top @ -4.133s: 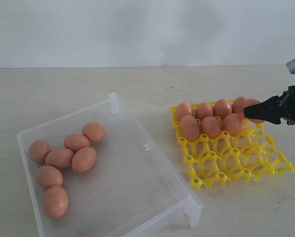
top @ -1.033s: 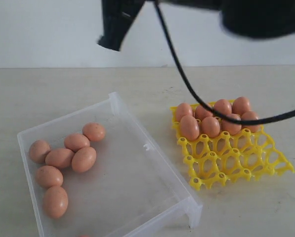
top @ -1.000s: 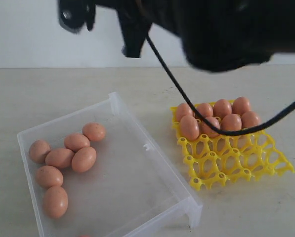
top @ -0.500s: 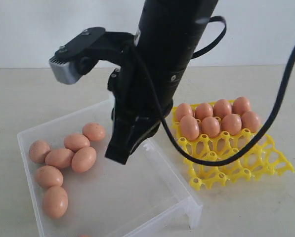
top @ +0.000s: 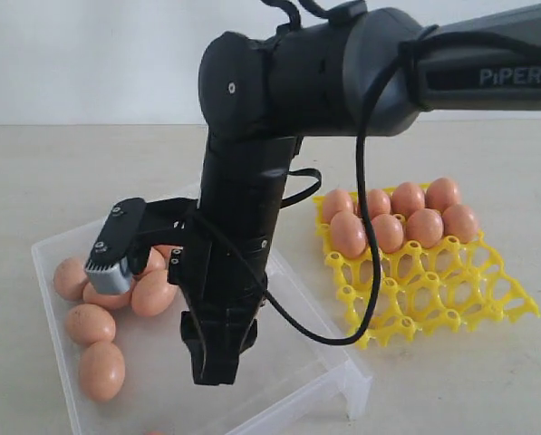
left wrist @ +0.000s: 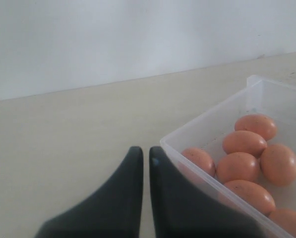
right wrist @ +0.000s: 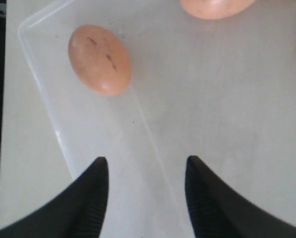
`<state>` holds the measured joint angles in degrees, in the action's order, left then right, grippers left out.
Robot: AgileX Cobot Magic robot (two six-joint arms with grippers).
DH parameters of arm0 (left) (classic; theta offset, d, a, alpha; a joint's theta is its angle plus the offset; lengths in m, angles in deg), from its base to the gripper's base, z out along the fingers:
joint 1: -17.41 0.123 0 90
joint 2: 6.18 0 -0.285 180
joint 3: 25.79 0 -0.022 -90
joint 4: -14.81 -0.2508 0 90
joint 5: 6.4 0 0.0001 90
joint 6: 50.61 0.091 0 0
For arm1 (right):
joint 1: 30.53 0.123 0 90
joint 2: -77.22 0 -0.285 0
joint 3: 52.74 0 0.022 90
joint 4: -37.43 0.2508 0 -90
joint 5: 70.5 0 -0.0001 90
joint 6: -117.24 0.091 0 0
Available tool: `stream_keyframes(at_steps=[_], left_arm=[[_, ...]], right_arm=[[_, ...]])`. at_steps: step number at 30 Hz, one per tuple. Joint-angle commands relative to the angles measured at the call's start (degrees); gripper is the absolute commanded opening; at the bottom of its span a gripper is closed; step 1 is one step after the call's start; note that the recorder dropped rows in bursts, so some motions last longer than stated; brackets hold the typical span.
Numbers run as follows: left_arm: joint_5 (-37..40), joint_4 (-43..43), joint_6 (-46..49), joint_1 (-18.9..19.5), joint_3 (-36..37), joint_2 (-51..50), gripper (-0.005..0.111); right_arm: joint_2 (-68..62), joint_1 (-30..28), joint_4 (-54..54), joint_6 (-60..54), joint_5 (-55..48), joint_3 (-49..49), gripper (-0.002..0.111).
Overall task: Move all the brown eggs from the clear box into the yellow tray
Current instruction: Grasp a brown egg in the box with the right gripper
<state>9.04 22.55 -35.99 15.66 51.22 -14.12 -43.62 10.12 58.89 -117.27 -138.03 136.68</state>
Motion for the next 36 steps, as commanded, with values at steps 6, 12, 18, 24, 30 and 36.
stream_keyframes(at_steps=[6,12,18,24,30,36], left_arm=[[-0.4,0.4,0.0,-0.2,0.2,0.2,0.004],[-0.4,0.4,0.0,-0.2,0.2,0.2,0.004],[-0.4,0.4,0.0,-0.2,0.2,0.2,0.004],[-0.4,0.4,0.0,-0.2,0.2,0.2,0.004],[-0.4,0.4,0.0,-0.2,0.2,0.2,0.004],[-0.4,0.4,0.0,-0.2,0.2,0.2,0.004]], right_arm=[[-2.9,7.1,1.3,-7.3,23.2,0.2,0.051],[-5.2,8.5,2.1,-7.3,17.6,0.1,0.051],[-5.0,8.5,2.3,-6.7,10.8,0.1,0.051],[-5.0,8.5,2.4,-8.0,9.4,0.1,0.051],[-5.4,8.5,6.8,-14.3,11.8,0.1,0.051],[-7.6,8.5,6.6,-15.5,13.2,0.1,0.051]])
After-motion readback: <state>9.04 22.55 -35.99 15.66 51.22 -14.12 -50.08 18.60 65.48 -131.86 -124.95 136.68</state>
